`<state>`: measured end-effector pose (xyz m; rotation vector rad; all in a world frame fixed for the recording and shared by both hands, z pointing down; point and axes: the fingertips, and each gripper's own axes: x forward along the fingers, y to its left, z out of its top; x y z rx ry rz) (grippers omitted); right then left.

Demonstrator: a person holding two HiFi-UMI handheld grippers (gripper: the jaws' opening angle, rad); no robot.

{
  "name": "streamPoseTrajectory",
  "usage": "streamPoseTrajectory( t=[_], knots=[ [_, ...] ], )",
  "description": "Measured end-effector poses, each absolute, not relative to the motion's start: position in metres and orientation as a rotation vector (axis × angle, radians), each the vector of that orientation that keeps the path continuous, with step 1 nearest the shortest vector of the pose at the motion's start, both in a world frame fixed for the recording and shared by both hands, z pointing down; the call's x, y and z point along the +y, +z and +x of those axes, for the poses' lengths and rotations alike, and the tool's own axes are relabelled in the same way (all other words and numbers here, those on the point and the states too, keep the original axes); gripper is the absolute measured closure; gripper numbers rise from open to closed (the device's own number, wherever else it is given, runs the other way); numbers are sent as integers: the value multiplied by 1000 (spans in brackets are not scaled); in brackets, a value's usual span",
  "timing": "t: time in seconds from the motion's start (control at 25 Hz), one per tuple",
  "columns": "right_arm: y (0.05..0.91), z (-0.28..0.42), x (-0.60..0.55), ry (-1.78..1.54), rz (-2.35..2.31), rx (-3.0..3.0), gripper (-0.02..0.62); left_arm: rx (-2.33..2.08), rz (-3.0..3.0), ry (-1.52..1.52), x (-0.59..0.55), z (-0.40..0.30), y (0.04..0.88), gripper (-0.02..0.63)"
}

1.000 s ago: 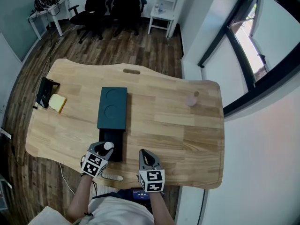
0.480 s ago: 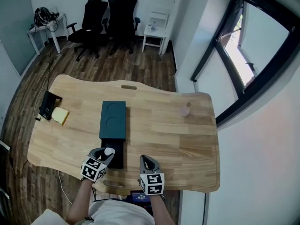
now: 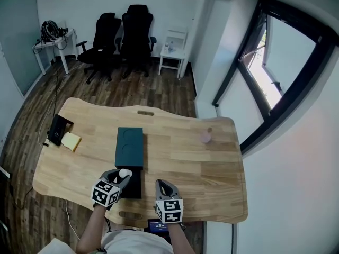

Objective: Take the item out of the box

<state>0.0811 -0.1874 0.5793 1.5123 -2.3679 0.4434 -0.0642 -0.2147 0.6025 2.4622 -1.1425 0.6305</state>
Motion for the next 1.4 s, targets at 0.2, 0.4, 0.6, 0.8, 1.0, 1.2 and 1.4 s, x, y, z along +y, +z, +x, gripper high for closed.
streamPoseTrajectory(
  t=[0.2,0.4,0.6,0.8,1.0,1.2,1.4],
  knots=[
    [559,80,-186,411,1542,-2401,591,-1117,2495,573,-209,-62,581,442],
    [548,80,-186,350,1539,-2411,591,-1121,2504,545,-207,-60,570,442],
    [541,83,-181,318,1545,-2410,591,-1127,2524,565,-201,-60,563,442],
    [543,84,-177,329,1546,-2401,591,-1136,2529,563,-199,-63,559,442],
    [549,83,-175,330,1533,-2388,591,-1136,2529,558,-199,-65,559,442],
    [553,87,-176,348,1540,-2381,591,-1130,2512,558,-197,-68,564,442],
    [557,87,-176,353,1531,-2371,591,-1122,2499,560,-197,-69,570,442]
  ],
)
